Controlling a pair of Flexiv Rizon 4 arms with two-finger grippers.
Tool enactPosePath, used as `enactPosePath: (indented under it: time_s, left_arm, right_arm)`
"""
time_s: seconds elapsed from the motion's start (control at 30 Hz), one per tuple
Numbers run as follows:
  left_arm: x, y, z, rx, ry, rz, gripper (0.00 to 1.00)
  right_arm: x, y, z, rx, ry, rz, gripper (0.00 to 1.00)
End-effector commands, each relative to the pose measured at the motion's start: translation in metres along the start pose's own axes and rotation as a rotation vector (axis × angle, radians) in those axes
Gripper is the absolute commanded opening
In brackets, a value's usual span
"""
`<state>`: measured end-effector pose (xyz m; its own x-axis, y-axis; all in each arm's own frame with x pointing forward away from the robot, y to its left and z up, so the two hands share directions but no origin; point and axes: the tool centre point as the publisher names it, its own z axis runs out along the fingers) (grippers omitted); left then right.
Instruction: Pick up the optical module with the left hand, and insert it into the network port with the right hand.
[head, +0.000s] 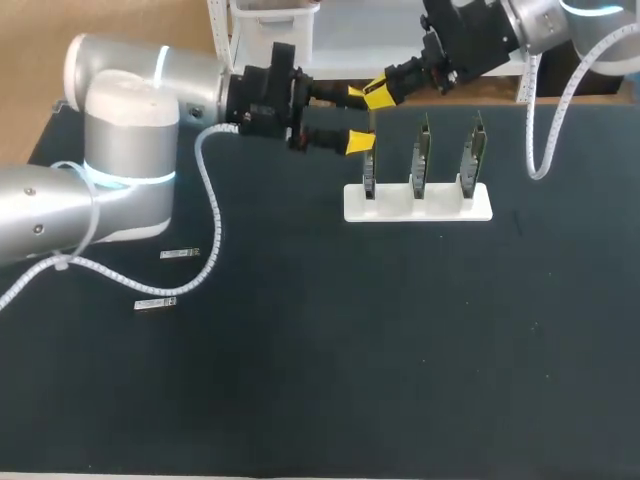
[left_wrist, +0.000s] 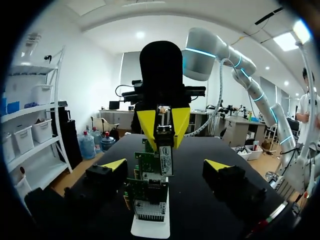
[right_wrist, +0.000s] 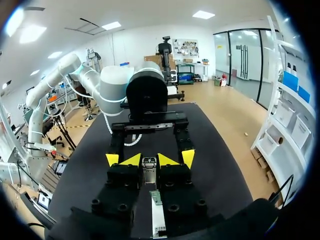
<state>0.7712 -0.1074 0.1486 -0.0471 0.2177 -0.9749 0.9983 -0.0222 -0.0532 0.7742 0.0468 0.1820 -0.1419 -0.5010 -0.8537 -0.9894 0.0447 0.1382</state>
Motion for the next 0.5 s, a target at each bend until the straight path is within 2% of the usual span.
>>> enactPosePath:
  time_s: [0.03, 0.3, 0.5]
  left_arm:
    - [-0.004, -0.005, -0.004, -0.014, 0.061, 0.007, 1.0]
    - [0.011, 0.001, -0.022, -0.054, 0.164, -0.004, 1.0]
    - [0.017, 0.008, -0.032, -0.068, 0.204, -0.002, 1.0]
  right_arm:
    - [0.001, 0.002, -0.001, 0.003, -0.005, -0.002, 0.0]
    - [0.003, 0.005, -0.001, 0.002, -0.009, 0.001, 0.0]
    - [0.005, 0.006, -0.002, 0.003, -0.01, 0.008, 0.0]
